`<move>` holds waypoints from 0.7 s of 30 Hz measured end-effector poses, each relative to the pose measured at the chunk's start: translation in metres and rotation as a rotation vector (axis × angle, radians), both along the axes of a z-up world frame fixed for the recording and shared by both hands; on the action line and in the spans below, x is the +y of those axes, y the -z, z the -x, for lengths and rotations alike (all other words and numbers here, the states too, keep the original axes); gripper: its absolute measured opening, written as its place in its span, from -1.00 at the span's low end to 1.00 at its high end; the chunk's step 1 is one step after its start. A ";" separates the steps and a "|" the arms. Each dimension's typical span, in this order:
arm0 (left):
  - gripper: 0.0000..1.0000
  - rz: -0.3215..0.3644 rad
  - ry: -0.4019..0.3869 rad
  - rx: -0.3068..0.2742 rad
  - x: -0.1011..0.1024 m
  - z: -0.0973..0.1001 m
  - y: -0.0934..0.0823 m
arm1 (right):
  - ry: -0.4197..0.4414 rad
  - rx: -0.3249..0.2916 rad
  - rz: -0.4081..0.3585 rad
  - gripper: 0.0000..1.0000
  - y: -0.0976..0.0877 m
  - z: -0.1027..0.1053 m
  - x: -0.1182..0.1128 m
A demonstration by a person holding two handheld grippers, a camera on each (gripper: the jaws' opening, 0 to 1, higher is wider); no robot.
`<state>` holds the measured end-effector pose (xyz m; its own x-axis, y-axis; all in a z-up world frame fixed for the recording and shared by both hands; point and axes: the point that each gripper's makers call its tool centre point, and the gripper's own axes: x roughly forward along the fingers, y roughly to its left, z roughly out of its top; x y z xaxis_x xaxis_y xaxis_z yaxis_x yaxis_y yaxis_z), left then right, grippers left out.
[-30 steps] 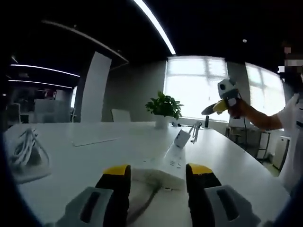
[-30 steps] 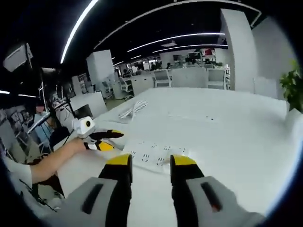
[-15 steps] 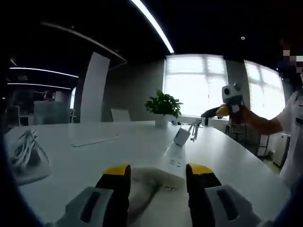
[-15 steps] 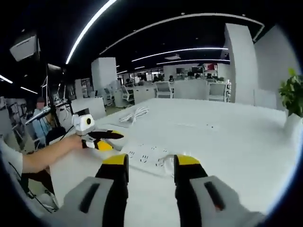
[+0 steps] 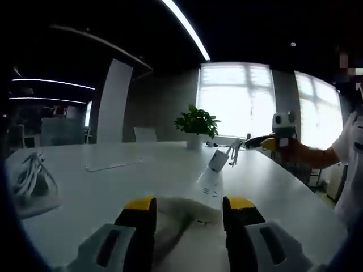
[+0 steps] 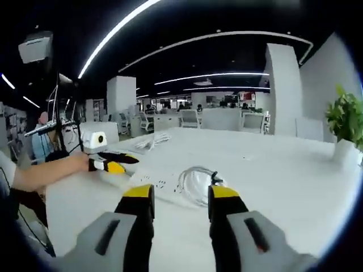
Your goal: Straighten the power strip on the desk, plug the charger into it
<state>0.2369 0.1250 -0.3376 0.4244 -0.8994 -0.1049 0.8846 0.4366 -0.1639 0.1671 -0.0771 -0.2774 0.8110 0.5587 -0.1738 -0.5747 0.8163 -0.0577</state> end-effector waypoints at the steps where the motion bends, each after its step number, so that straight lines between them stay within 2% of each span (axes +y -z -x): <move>1: 0.00 -0.001 -0.001 0.001 0.000 0.000 0.000 | 0.000 -0.002 -0.003 -0.28 0.002 -0.001 -0.002; 7: 0.00 -0.007 -0.005 0.000 -0.001 0.000 0.001 | -0.001 -0.019 -0.054 -0.28 0.009 -0.002 -0.006; 12: 0.00 -0.013 -0.014 0.006 0.000 -0.001 0.003 | -0.002 -0.011 -0.061 -0.28 0.019 -0.004 -0.007; 15: 0.00 -0.003 0.001 0.018 -0.007 0.005 0.002 | 0.001 -0.016 -0.066 -0.29 0.022 -0.006 -0.007; 18: 0.00 -0.024 0.012 -0.001 -0.015 0.009 0.004 | 0.002 -0.035 -0.075 -0.29 0.024 -0.008 -0.008; 21: 0.00 -0.028 -0.001 -0.007 -0.013 0.007 0.005 | 0.004 -0.021 -0.093 -0.29 0.030 -0.009 -0.009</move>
<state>0.2300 0.1123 -0.3422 0.4261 -0.8956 -0.1276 0.8852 0.4419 -0.1455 0.1765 -0.0865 -0.3070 0.8163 0.5682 -0.1038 -0.5708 0.8211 0.0063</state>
